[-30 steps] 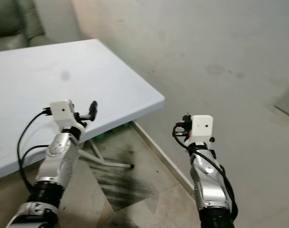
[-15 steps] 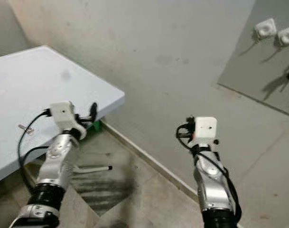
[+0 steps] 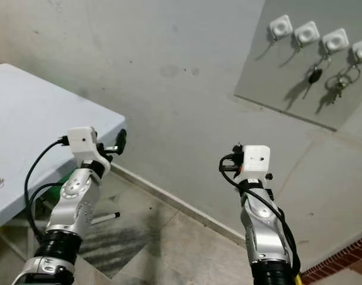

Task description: Hang keys on a hook

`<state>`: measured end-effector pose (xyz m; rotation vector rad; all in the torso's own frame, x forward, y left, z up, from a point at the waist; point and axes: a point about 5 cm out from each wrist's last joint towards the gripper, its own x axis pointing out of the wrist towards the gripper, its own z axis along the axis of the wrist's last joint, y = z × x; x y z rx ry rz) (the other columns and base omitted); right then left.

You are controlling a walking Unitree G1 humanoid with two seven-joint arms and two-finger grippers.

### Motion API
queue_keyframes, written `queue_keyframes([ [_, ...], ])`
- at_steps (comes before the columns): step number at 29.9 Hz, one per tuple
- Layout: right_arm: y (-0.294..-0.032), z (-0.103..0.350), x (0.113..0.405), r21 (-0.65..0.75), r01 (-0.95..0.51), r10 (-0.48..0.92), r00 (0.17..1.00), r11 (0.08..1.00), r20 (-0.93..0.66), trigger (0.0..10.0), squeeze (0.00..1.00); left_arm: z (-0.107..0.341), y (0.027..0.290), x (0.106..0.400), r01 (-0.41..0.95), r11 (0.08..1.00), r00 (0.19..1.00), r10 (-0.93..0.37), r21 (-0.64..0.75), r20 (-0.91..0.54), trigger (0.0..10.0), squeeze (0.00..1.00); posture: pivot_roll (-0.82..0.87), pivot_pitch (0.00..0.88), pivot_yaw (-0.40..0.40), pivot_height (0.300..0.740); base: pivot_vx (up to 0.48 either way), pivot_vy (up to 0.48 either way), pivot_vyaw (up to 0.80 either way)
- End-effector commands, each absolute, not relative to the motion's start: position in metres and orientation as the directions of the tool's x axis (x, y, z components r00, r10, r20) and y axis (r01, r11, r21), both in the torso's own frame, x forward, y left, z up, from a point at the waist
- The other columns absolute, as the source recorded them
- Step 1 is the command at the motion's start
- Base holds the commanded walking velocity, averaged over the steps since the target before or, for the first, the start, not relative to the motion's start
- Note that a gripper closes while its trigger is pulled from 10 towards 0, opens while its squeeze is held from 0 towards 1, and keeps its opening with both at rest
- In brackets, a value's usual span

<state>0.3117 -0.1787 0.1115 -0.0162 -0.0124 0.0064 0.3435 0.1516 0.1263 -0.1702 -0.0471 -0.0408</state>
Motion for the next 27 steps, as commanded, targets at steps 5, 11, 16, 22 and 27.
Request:
queue_keyframes([
  [5,-0.187,0.117,0.311,-0.015,0.031,-0.03,0.999,0.999,0.042,10.0,0.0,0.129,0.14,0.344,0.093,0.982,0.995,-0.086,-0.163,0.053,10.0,0.0,0.05,0.0,0.002,0.74,0.0,0.0,-0.72],
  [11,-0.191,0.117,0.306,-0.005,0.071,-0.071,0.996,0.997,0.05,10.0,0.0,0.129,0.138,0.347,0.112,0.981,0.993,-0.106,-0.161,0.045,10.0,0.0,0.02,0.0,0.033,0.74,0.0,0.0,-0.72],
  [16,-0.193,0.113,0.3,0.004,0.096,-0.096,0.994,0.995,0.047,10.0,0.0,0.13,0.133,0.349,0.135,0.979,0.991,-0.131,-0.151,0.038,10.0,0.0,0.0,0.0,0.06,0.74,0.0,0.0,-0.72],
  [22,-0.193,0.11,0.295,0.012,0.117,-0.118,0.992,0.993,0.04,10.0,0.0,0.131,0.131,0.35,0.154,0.977,0.988,-0.151,-0.147,0.032,10.0,0.0,-0.01,0.0,0.073,0.74,0.0,0.0,-0.72],
  [27,-0.19,0.111,0.296,0.035,0.105,-0.107,0.993,0.994,0.046,10.0,0.0,0.13,0.132,0.351,0.151,0.978,0.988,-0.149,-0.146,0.029,10.0,0.0,-0.01,0.0,0.071,0.74,0.0,0.0,-0.52],
])
